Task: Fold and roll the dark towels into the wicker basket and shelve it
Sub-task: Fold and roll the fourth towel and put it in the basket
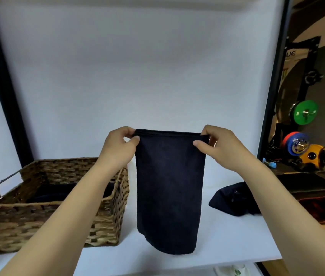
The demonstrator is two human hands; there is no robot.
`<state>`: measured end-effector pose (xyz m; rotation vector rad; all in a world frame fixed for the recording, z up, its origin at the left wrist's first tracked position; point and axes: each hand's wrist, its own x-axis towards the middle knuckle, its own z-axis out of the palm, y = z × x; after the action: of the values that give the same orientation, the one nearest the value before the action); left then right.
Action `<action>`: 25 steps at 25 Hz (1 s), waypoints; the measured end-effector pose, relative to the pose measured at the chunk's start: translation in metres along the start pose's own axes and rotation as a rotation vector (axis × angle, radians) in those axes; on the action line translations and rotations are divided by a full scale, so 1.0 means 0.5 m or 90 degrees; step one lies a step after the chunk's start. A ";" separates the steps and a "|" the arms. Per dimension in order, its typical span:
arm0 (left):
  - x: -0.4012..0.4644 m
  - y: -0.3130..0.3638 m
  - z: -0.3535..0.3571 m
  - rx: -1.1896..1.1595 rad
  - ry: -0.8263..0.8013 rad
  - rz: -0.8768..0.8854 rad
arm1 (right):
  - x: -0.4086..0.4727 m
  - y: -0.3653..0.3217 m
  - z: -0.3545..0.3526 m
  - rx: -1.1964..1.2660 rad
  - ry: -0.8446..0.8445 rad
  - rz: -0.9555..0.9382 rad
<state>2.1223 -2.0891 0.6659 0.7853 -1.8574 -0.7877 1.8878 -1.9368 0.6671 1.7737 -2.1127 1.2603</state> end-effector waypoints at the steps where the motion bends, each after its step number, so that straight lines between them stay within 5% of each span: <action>1: -0.003 -0.003 0.000 -0.003 0.003 -0.008 | -0.002 0.002 0.002 -0.009 -0.002 0.002; 11: -0.026 0.026 0.000 -0.038 -0.021 -0.028 | 0.004 0.010 -0.016 0.077 -0.025 0.069; 16: -0.006 0.043 -0.001 -0.091 -0.065 -0.138 | 0.024 0.021 -0.014 0.268 0.018 0.172; 21: 0.043 0.003 0.057 -0.058 -0.121 -0.251 | 0.068 0.071 0.050 0.164 -0.024 0.204; 25: 0.073 0.019 0.072 -0.129 -0.044 -0.128 | 0.101 0.082 0.052 0.182 0.112 0.095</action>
<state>2.0745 -2.1053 0.6792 0.8315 -1.7425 -1.1254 1.8476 -1.9934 0.6576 1.5519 -2.0840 1.7655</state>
